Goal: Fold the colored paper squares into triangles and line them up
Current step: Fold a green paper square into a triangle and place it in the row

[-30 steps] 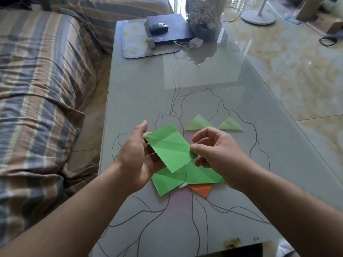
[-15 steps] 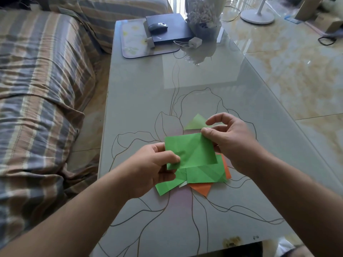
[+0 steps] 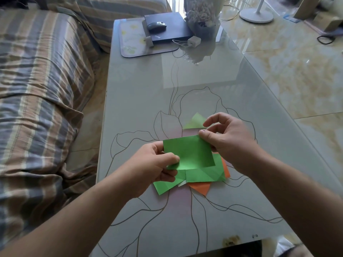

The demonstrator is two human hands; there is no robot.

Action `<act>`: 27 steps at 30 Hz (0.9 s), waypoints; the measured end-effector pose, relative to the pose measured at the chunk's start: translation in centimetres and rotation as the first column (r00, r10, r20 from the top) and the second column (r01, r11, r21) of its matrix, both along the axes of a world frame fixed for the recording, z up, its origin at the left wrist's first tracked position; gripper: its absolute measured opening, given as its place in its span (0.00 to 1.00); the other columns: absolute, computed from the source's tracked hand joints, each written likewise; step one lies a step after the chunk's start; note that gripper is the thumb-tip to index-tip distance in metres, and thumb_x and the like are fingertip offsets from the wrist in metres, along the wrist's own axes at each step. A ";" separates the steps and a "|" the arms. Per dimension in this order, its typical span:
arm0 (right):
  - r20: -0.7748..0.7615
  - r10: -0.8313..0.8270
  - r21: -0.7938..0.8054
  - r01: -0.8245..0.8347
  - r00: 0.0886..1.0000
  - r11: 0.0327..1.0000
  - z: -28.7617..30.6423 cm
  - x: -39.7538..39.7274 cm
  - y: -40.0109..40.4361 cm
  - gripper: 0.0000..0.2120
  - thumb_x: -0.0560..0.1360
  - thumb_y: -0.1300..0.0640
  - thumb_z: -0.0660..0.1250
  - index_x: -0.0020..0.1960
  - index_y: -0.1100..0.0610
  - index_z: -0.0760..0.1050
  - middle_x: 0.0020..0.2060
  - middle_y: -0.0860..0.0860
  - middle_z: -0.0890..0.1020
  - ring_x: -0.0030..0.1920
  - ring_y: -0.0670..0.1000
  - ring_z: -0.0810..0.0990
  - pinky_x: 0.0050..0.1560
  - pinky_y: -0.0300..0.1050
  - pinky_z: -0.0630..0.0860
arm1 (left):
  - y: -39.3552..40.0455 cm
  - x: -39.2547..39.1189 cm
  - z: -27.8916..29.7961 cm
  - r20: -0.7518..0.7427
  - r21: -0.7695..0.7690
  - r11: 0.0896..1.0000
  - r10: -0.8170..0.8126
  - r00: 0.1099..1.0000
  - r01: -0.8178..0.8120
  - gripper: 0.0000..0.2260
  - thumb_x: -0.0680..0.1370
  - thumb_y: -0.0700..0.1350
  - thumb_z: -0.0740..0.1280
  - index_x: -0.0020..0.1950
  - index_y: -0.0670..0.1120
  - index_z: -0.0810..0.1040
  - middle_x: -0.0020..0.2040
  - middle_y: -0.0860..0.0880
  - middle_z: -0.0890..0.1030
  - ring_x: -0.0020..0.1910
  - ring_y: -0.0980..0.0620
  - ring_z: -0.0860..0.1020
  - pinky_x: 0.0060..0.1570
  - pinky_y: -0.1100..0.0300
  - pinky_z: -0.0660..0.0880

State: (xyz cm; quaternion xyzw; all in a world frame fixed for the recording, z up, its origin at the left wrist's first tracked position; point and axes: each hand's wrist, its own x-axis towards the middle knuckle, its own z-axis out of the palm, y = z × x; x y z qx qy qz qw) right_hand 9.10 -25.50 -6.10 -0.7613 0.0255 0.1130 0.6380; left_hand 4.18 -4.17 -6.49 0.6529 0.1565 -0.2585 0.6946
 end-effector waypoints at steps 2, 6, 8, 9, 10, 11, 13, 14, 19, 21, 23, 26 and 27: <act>0.016 0.021 0.031 -0.021 1.000 0.999 0.2 -0.2 0.2 0.07 0.77 0.63 0.75 0.52 0.58 0.78 0.39 0.54 0.82 0.38 0.53 0.80 0.36 0.48 0.77 | -0.1 0.0 0.0 -0.010 -0.005 1.000 0.015 1.000 -0.015 0.08 0.80 0.34 0.69 0.59 0.40 0.80 0.42 0.43 0.80 0.33 0.48 0.78 0.32 0.58 0.80; 0.021 0.073 0.081 -0.074 0.997 0.994 0.3 -0.3 0.4 0.08 0.76 0.63 0.75 0.54 0.57 0.79 0.41 0.53 0.84 0.40 0.56 0.80 0.41 0.53 0.78 | -0.2 0.2 0.2 -0.072 -0.043 0.997 0.058 0.996 -0.061 0.08 0.80 0.34 0.69 0.58 0.40 0.77 0.41 0.44 0.82 0.32 0.51 0.80 0.31 0.58 0.80; 0.024 0.080 0.071 -0.082 0.996 0.994 0.2 -0.3 0.4 0.10 0.76 0.62 0.76 0.54 0.53 0.79 0.42 0.52 0.84 0.40 0.56 0.79 0.41 0.55 0.78 | -0.2 0.3 0.3 -0.128 -0.081 0.993 0.077 0.989 -0.088 0.09 0.79 0.34 0.69 0.58 0.41 0.76 0.42 0.44 0.81 0.31 0.50 0.80 0.29 0.58 0.80; 0.029 0.075 0.052 -0.077 0.997 0.996 0.1 -0.4 0.3 0.12 0.76 0.62 0.76 0.55 0.51 0.79 0.42 0.51 0.84 0.39 0.55 0.78 0.40 0.56 0.77 | -0.2 0.3 0.4 -0.152 -0.085 0.992 0.083 0.985 -0.096 0.09 0.79 0.35 0.69 0.59 0.42 0.76 0.42 0.44 0.80 0.30 0.50 0.80 0.27 0.58 0.79; 0.035 0.067 0.028 -0.068 0.997 0.997 0.0 -0.4 0.3 0.13 0.76 0.61 0.76 0.57 0.49 0.79 0.43 0.49 0.84 0.38 0.55 0.78 0.39 0.59 0.78 | -0.2 0.3 0.4 -0.174 -0.087 0.990 0.092 0.980 -0.108 0.10 0.79 0.36 0.70 0.59 0.43 0.77 0.42 0.44 0.79 0.29 0.50 0.79 0.26 0.59 0.79; 0.043 0.058 0.004 -0.058 0.997 0.998 -0.1 -0.4 0.2 0.15 0.76 0.60 0.76 0.59 0.47 0.78 0.45 0.49 0.85 0.38 0.56 0.78 0.41 0.63 0.80 | -0.2 0.3 0.4 -0.194 -0.090 0.988 0.109 0.975 -0.128 0.10 0.79 0.36 0.70 0.58 0.44 0.77 0.41 0.45 0.80 0.28 0.51 0.80 0.26 0.59 0.78; 0.064 0.042 -0.035 -0.040 0.997 0.999 -0.1 -0.3 0.0 0.18 0.77 0.59 0.74 0.62 0.42 0.75 0.50 0.51 0.84 0.43 0.64 0.81 0.47 0.66 0.81 | -0.1 0.4 0.4 -0.234 -0.108 0.975 0.164 0.958 -0.194 0.08 0.79 0.38 0.70 0.56 0.46 0.76 0.38 0.47 0.81 0.29 0.51 0.81 0.27 0.58 0.79; 0.074 0.039 -0.039 -0.036 0.996 0.999 -0.2 -0.2 -0.1 0.19 0.78 0.60 0.73 0.63 0.41 0.75 0.51 0.52 0.83 0.44 0.66 0.80 0.47 0.65 0.82 | -0.1 0.5 0.4 -0.259 -0.128 0.963 0.197 0.946 -0.236 0.07 0.79 0.38 0.70 0.55 0.46 0.76 0.37 0.48 0.82 0.30 0.51 0.82 0.28 0.58 0.79; 0.110 0.116 0.040 -0.121 0.987 0.992 -0.2 -0.6 0.5 0.25 0.78 0.71 0.65 0.63 0.44 0.79 0.41 0.55 0.72 0.38 0.56 0.68 0.41 0.57 0.70 | 0.2 0.9 0.2 -0.413 -0.355 0.800 0.331 0.849 -0.484 0.08 0.80 0.35 0.67 0.58 0.38 0.76 0.42 0.43 0.83 0.36 0.50 0.86 0.37 0.55 0.84; 0.154 0.286 -0.072 -0.278 0.946 0.958 -0.1 -1.4 0.9 0.30 0.77 0.71 0.66 0.66 0.39 0.77 0.40 0.51 0.74 0.36 0.56 0.68 0.38 0.53 0.71 | 0.1 0.9 0.1 -0.424 -0.385 0.788 0.312 0.850 -0.481 0.06 0.80 0.36 0.67 0.56 0.37 0.78 0.42 0.41 0.84 0.38 0.49 0.86 0.41 0.54 0.85; 0.164 0.426 -0.265 -0.377 0.889 0.888 -0.3 -2.1 1.4 0.34 0.75 0.69 0.67 0.68 0.33 0.74 0.39 0.45 0.78 0.34 0.50 0.74 0.38 0.44 0.75 | -0.1 0.7 0.2 -0.432 -0.383 0.818 0.251 0.866 -0.428 0.08 0.81 0.40 0.66 0.55 0.37 0.81 0.45 0.41 0.85 0.41 0.48 0.85 0.48 0.53 0.83; 0.160 0.435 -0.377 -0.353 0.886 0.856 -0.9 -2.3 1.7 0.33 0.75 0.66 0.68 0.67 0.31 0.74 0.35 0.43 0.79 0.31 0.45 0.74 0.37 0.37 0.74 | -0.2 0.4 0.1 -0.452 -0.392 0.829 0.203 0.868 -0.398 0.10 0.80 0.41 0.66 0.56 0.38 0.82 0.49 0.41 0.85 0.45 0.49 0.82 0.49 0.54 0.82; 0.183 0.423 -0.398 -0.326 0.887 0.857 -1.0 -2.3 1.7 0.29 0.76 0.64 0.69 0.65 0.33 0.76 0.36 0.42 0.80 0.31 0.46 0.75 0.37 0.39 0.75 | -0.2 0.4 0.1 -0.452 -0.406 0.822 0.198 0.870 -0.398 0.10 0.79 0.40 0.66 0.57 0.38 0.82 0.51 0.41 0.85 0.45 0.49 0.82 0.48 0.54 0.83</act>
